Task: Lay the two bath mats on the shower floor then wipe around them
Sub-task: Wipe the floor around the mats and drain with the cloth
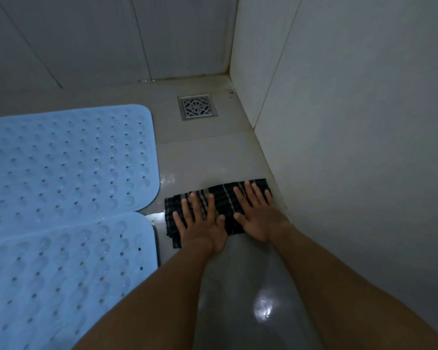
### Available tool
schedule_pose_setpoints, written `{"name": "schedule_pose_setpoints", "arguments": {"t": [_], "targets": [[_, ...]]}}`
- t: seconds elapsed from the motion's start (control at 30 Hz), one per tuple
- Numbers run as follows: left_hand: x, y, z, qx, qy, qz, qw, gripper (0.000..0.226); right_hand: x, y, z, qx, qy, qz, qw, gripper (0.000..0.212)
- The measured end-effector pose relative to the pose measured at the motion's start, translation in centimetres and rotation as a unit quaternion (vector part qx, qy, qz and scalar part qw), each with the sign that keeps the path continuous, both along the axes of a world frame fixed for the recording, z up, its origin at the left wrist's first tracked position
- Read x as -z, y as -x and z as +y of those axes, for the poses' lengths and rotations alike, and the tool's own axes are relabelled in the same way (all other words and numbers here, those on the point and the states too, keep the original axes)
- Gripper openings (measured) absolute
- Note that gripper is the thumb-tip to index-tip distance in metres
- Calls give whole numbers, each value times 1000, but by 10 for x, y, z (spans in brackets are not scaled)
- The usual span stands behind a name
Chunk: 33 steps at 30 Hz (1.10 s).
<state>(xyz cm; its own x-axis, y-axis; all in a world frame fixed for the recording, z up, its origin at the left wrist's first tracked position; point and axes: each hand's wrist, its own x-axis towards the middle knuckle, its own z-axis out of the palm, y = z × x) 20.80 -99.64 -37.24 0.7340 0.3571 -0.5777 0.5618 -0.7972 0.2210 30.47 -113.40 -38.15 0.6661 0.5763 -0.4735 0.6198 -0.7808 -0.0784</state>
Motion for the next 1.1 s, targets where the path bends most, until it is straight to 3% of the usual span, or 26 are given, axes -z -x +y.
{"name": "schedule_pose_setpoints", "arguments": {"t": [0.33, 0.5, 1.1], "targets": [[7, -2, 1, -3, -17, -17, 1000, 64, 9, 2, 0, 9, -37, -50, 998, 68], [3, 9, -8, -1, -21, -41, 999, 63, 7, 10, -4, 27, -39, -29, 998, 68], [-4, 157, -99, -3, -6, -30, 1000, 63, -1, 164, -100, 43, -56, 9, 997, 69]]}}
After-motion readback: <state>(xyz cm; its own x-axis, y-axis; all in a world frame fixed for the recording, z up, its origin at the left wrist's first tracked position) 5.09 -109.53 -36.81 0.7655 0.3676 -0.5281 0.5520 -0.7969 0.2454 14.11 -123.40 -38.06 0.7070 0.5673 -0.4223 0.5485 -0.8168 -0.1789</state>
